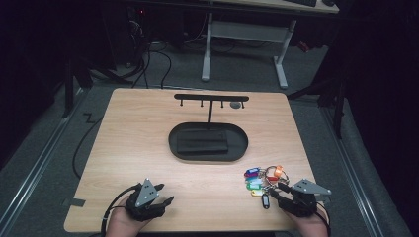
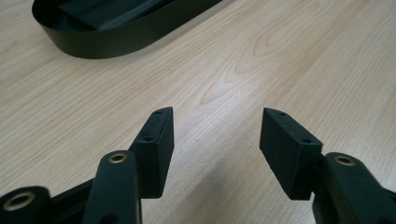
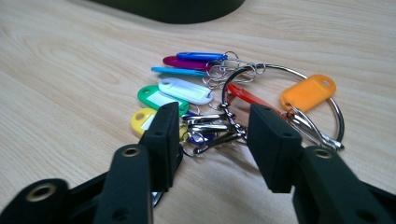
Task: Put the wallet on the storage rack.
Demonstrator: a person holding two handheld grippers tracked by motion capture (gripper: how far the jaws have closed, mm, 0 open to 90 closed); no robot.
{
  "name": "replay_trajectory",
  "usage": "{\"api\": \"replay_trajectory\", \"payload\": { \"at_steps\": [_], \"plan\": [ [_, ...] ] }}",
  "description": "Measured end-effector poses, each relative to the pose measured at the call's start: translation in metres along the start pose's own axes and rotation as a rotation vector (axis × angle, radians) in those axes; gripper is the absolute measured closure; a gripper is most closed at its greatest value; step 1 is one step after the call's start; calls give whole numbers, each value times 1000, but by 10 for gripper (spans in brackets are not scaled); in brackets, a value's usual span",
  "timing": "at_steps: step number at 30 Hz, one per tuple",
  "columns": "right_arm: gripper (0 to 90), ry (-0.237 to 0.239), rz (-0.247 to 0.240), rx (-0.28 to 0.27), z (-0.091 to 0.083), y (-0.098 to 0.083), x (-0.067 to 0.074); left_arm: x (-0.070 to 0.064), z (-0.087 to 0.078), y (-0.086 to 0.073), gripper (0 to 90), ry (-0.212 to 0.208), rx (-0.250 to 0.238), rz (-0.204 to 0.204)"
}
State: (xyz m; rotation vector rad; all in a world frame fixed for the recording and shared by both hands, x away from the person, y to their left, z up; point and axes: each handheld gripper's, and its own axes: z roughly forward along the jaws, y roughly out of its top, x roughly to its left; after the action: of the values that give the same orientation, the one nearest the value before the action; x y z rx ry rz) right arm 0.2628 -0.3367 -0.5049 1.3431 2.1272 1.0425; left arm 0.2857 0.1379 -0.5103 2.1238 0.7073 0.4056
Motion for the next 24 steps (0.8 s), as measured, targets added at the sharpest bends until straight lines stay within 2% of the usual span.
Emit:
{"api": "replay_trajectory", "payload": {
  "at_steps": [3,5,6,7,8,10,14,17,24],
  "plan": [
    [603,-8,-38,41,6,10,5,1,1,1,456,-41,-18,-6],
    [604,-15,-48,54,8,13,5,1,1,1,452,-43,-21,5],
    [626,-19,-53,70,11,17,5,1,1,2,452,-44,-24,10],
    [648,-26,-65,111,15,24,6,1,0,0,450,-52,-25,13],
    [648,-26,-65,111,15,24,6,1,0,0,450,-52,-25,13],
    [677,-39,-108,154,19,31,8,-1,-1,-1,450,-39,-24,35],
    [695,-45,-154,213,24,39,11,-1,-3,-1,449,-49,-25,35],
    [685,-52,-159,240,29,43,11,0,-4,0,448,-71,-38,11],
    [656,-64,-171,317,47,54,7,1,-5,0,447,-74,-36,14]
  ]
}}
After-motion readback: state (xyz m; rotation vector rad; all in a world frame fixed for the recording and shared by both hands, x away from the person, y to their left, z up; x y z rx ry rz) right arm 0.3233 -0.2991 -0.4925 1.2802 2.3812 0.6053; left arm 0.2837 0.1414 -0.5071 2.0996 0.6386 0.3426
